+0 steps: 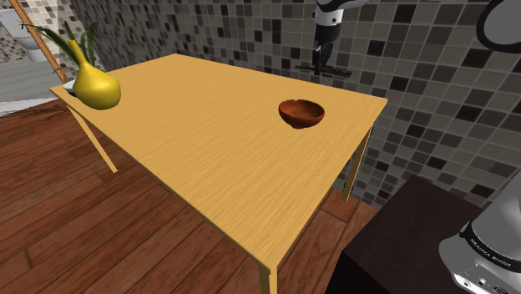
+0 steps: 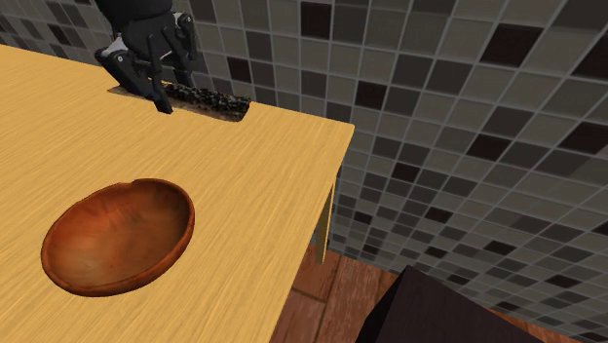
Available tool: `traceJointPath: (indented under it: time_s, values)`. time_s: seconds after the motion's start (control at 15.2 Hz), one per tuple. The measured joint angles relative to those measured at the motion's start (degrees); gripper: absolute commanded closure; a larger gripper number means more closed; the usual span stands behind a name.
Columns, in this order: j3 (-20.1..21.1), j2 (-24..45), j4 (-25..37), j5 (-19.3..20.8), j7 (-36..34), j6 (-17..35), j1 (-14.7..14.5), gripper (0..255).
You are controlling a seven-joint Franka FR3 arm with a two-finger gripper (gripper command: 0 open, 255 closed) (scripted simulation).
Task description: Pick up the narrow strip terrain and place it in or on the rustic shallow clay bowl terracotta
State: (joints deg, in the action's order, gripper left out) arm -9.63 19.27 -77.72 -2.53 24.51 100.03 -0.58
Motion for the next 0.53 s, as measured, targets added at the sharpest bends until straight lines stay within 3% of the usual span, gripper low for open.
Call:
traceJointPath:
  time_s: [0.53]
  values:
    - [3.12, -8.08, -10.81, 2.44, -9.77, 2.74, -6.83, 255]
